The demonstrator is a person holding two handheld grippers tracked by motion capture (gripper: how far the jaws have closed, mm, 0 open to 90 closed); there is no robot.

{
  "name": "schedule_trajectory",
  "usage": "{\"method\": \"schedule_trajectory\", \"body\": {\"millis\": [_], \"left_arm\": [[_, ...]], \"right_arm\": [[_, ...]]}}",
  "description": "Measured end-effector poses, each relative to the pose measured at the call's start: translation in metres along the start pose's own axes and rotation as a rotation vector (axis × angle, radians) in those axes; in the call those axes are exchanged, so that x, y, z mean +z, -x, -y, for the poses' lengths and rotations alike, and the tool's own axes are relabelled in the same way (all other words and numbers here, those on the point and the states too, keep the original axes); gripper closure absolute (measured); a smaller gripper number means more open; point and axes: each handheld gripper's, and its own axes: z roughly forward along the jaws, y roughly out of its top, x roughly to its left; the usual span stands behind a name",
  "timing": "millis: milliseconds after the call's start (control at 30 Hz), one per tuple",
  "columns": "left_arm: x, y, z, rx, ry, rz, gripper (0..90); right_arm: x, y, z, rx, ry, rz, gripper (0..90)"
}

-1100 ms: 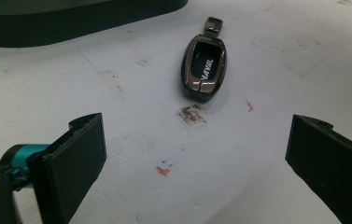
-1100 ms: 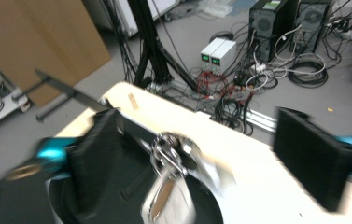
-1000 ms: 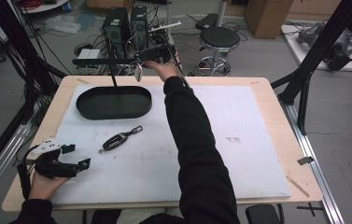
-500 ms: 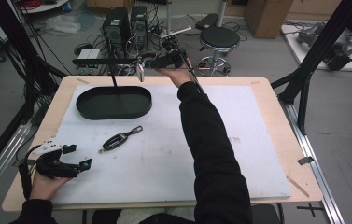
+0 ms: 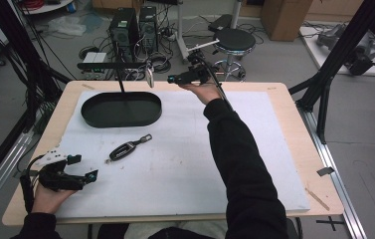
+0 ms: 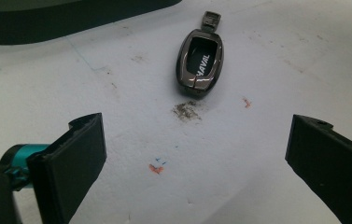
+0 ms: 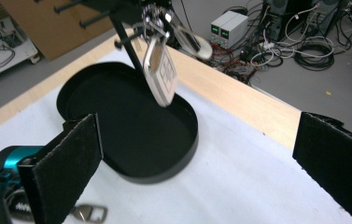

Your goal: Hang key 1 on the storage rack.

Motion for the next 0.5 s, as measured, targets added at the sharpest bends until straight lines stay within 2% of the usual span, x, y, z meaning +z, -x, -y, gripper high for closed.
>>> {"method": "schedule_trajectory", "body": {"millis": [333, 400, 500], "left_arm": [[0.000, 0.002, 0.001, -0.009, -0.013, 0.004, 5.6], [0.000, 0.002, 0.001, -0.010, -0.014, 0.003, 5.6], [0.000, 0.002, 0.001, -0.010, -0.013, 0.003, 5.6]], "right_arm": [[-0.019, 0.007, 0.026, -0.013, -0.008, 0.007, 0.7], [-0.022, 0.008, 0.029, -0.023, -0.024, 0.011, 0.7], [-0.028, 0.008, 0.033, -0.037, -0.013, 0.017, 0.7]]}}
